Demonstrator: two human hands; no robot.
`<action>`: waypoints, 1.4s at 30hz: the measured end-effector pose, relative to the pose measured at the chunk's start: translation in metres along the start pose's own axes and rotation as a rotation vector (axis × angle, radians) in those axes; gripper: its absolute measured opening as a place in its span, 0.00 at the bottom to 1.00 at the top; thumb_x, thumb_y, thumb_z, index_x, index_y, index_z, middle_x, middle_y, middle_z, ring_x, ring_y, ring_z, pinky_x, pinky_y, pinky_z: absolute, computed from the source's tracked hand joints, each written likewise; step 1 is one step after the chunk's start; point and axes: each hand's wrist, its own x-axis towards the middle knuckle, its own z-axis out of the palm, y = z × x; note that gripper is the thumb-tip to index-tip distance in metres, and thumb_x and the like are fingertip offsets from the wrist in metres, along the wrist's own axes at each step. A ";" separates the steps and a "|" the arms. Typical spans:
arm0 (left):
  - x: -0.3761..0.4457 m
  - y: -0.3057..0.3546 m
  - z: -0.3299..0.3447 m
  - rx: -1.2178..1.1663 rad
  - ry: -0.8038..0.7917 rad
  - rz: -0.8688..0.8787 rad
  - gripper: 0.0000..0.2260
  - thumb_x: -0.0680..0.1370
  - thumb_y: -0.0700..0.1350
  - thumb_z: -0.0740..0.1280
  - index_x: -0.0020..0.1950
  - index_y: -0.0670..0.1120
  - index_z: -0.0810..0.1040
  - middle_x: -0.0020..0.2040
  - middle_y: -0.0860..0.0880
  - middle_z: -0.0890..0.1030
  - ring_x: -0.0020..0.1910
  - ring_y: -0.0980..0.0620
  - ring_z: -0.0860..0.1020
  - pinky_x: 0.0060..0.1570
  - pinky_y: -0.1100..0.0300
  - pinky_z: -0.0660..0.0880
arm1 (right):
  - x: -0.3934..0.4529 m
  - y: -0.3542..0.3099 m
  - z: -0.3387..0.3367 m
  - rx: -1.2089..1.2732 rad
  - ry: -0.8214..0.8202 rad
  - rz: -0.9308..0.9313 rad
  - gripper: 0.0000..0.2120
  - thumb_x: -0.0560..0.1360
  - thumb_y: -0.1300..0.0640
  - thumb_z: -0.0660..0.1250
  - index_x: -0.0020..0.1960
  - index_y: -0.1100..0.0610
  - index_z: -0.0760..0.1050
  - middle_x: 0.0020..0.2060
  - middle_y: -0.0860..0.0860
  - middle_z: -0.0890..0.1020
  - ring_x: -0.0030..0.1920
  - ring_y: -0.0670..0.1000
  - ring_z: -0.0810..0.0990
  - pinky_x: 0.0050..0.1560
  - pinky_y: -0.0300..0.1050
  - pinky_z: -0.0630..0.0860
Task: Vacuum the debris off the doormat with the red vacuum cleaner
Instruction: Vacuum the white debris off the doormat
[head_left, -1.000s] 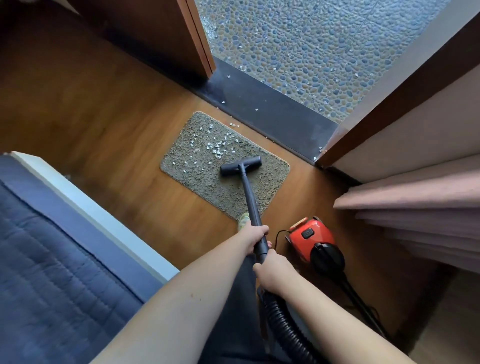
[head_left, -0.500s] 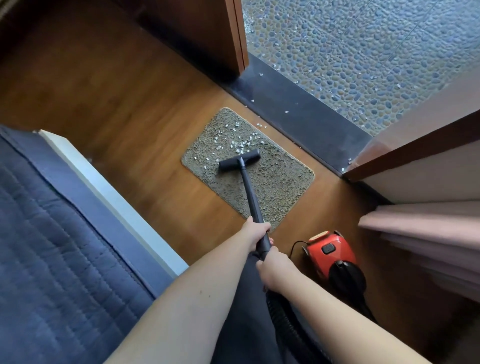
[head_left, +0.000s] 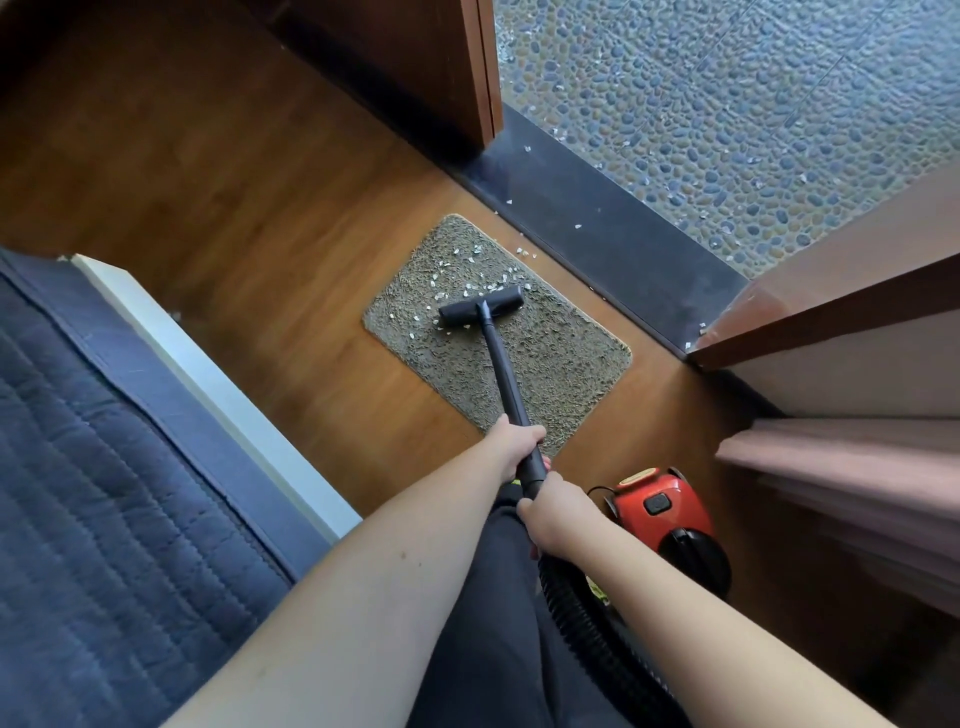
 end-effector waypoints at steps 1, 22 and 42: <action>-0.003 -0.007 0.003 -0.020 -0.003 -0.011 0.29 0.78 0.37 0.64 0.76 0.48 0.57 0.52 0.36 0.77 0.28 0.47 0.76 0.25 0.58 0.77 | -0.003 0.006 0.003 -0.003 0.002 -0.001 0.23 0.80 0.53 0.59 0.71 0.63 0.62 0.64 0.60 0.76 0.64 0.59 0.76 0.56 0.44 0.72; 0.004 -0.014 -0.032 -0.145 0.086 -0.028 0.23 0.77 0.36 0.66 0.69 0.47 0.63 0.43 0.42 0.74 0.29 0.46 0.75 0.30 0.56 0.77 | 0.013 -0.021 0.016 -0.197 -0.066 -0.057 0.22 0.80 0.52 0.59 0.70 0.62 0.64 0.64 0.60 0.75 0.63 0.59 0.76 0.59 0.45 0.73; -0.016 -0.063 -0.008 -0.214 0.048 -0.095 0.21 0.76 0.36 0.65 0.67 0.45 0.64 0.46 0.36 0.76 0.22 0.47 0.75 0.27 0.57 0.76 | -0.008 0.028 0.038 -0.216 -0.065 -0.045 0.20 0.79 0.53 0.59 0.68 0.61 0.66 0.62 0.59 0.77 0.60 0.59 0.78 0.47 0.43 0.69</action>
